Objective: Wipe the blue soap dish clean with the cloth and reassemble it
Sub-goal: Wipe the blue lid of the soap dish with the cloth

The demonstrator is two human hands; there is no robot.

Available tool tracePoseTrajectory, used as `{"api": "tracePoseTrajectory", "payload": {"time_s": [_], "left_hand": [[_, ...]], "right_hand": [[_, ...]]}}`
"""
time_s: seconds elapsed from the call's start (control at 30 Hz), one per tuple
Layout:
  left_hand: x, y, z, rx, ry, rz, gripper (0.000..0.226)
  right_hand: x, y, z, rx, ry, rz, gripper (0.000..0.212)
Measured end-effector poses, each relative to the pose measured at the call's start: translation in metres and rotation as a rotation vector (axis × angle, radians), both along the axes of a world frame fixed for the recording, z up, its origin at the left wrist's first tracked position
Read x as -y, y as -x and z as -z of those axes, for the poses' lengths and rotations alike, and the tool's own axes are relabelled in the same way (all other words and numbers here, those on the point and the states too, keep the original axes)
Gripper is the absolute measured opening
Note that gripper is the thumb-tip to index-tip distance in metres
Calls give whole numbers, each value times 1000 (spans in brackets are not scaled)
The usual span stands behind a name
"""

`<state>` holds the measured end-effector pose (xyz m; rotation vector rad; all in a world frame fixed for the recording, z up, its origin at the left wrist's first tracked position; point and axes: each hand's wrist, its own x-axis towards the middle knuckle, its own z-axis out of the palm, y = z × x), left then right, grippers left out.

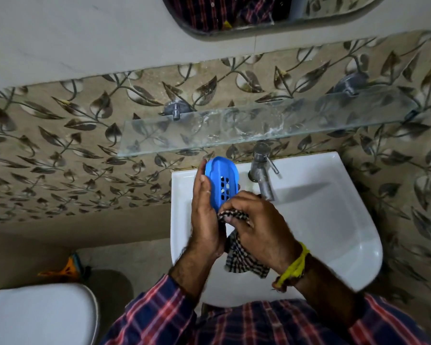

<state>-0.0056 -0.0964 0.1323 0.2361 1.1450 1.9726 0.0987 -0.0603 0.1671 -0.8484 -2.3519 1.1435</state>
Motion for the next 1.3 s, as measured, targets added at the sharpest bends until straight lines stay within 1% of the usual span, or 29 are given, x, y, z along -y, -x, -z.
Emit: {"api": "tracePoseTrajectory", "payload": {"time_s": [0.07, 0.13, 0.2, 0.3, 0.37, 0.43, 0.5, 0.57, 0.63, 0.7, 0.77, 0.8, 0.83, 0.9, 0.93, 1.0, 1.03, 1.07, 1.17, 1.23, 1.3], "left_hand": [[5, 3, 0, 3, 10, 52, 46], [11, 2, 1, 44, 65, 110, 57], [16, -2, 2, 117, 121, 142, 63], [19, -4, 2, 234, 148, 158, 68], [19, 2, -2, 258, 105, 157, 68], [19, 7, -5, 201, 76, 125, 66], [19, 4, -4, 85, 50, 121, 55], [20, -1, 1, 32, 29, 138, 46], [20, -1, 2, 0, 43, 146, 46], [22, 3, 4, -58, 109, 152, 52], [26, 2, 7, -112, 224, 157, 64], [29, 0, 10, -144, 282, 156, 73], [31, -2, 13, -176, 337, 150, 82], [35, -5, 15, -279, 432, 137, 95], [36, -6, 16, -367, 455, 134, 92], [35, -4, 14, -612, 481, 132, 67], [32, -2, 10, -748, 498, 132, 61], [29, 1, 6, -874, 516, 136, 65], [20, 12, -10, -1153, 533, 148, 91], [17, 18, -23, -1285, 509, 165, 101], [15, 25, -36, -1374, 482, 187, 103]], "right_hand": [[-2, -6, 5, 41, -18, 12, 12], [-6, -12, 9, 87, -65, 57, 13], [-8, -9, 8, 60, -124, 75, 18], [1, -3, 2, -10, -211, -21, 31], [2, -8, 4, -17, -225, -54, 30], [-6, -14, 10, 30, -217, -3, 22], [-12, -14, 13, 76, -239, 68, 18], [-12, -9, 11, 37, -289, 76, 19], [-11, -5, 10, -9, -293, 35, 21], [-15, -7, 15, 7, -246, 7, 20], [-22, -14, 26, 43, -212, 10, 17], [-24, -19, 32, 14, -161, 43, 18], [-25, -23, 36, -43, -66, 101, 22], [-28, -33, 41, -163, 155, 254, 30], [-29, -36, 42, -209, 246, 309, 27], [-33, -39, 42, -275, 331, 376, 22], [-35, -39, 40, -301, 334, 401, 22], [-37, -37, 36, -328, 331, 419, 23], [-40, -33, 26, -462, 387, 441, 24], [-42, -34, 22, -544, 456, 459, 22], [-42, -37, 19, -602, 540, 473, 16]]}}
